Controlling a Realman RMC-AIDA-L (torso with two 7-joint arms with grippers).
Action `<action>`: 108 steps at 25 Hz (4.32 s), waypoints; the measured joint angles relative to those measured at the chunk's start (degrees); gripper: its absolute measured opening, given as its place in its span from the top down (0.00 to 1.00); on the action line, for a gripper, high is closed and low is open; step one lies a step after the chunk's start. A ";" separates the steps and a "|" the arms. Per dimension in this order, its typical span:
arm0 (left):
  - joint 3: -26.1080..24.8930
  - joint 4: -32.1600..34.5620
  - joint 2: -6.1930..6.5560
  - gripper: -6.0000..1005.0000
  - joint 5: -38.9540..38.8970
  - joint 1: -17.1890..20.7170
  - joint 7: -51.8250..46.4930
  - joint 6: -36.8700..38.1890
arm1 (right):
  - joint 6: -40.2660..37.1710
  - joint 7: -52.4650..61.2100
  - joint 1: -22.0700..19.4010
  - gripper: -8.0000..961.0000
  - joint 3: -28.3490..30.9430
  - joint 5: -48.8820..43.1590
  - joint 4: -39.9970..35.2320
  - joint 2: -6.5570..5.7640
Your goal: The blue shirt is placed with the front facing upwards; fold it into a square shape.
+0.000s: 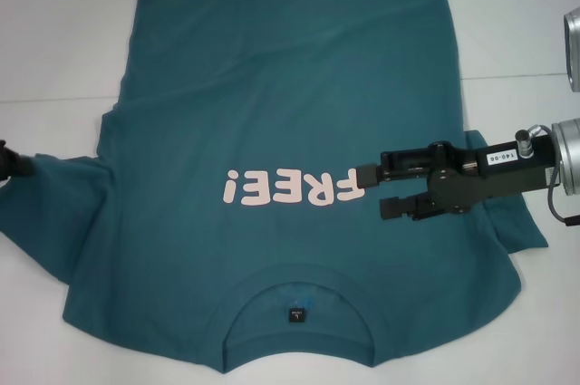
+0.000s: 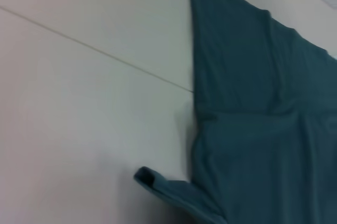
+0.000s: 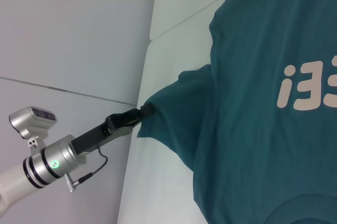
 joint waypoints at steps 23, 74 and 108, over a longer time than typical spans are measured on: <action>-0.11 5.12 -7.69 0.98 0.84 -4.40 -6.08 8.73 | 0.21 0.11 -0.15 0.06 -0.01 0.00 0.00 0.17; 0.70 -3.88 -5.79 0.16 -1.76 -3.20 -6.50 -2.88 | 0.89 0.11 -0.78 0.06 -0.08 -0.12 0.00 0.20; 3.15 -12.00 -6.62 0.17 -1.78 -5.63 -5.00 -16.15 | 0.92 0.11 -1.38 0.06 0.00 -0.02 0.00 0.03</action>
